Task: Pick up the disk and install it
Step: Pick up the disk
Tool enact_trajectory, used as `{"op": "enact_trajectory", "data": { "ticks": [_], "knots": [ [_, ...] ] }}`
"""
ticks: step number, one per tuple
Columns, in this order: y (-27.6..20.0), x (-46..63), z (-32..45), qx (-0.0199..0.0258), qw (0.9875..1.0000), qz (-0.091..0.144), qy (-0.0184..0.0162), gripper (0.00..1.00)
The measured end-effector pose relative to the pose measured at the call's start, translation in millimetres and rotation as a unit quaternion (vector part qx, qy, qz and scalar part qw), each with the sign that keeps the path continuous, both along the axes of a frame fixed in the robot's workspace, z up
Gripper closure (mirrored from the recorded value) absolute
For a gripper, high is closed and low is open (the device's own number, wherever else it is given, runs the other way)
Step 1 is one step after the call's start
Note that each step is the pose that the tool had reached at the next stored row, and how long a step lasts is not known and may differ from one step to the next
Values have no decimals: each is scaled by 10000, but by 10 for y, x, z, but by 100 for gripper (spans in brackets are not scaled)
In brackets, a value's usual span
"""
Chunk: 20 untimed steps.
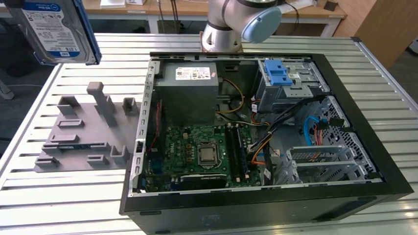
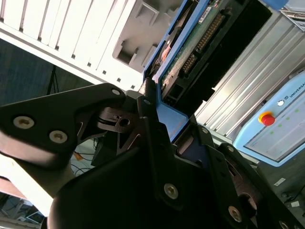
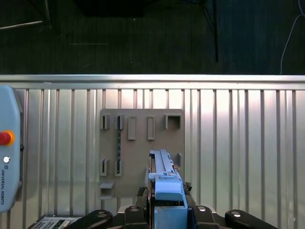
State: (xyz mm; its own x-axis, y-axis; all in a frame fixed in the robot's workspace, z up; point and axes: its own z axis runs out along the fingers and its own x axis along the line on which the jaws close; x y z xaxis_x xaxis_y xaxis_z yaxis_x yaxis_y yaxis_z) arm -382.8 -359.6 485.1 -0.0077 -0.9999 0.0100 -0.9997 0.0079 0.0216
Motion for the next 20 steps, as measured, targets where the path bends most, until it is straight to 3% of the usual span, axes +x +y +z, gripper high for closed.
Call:
{"op": "enact_trajectory", "data": {
  "ticks": [10, 20],
  "knots": [
    [-33, 130, 1, 10, 10000, 0, 49, 64],
    [-95, 253, 1, 56, 9999, 1, 96, 64]
  ]
}}
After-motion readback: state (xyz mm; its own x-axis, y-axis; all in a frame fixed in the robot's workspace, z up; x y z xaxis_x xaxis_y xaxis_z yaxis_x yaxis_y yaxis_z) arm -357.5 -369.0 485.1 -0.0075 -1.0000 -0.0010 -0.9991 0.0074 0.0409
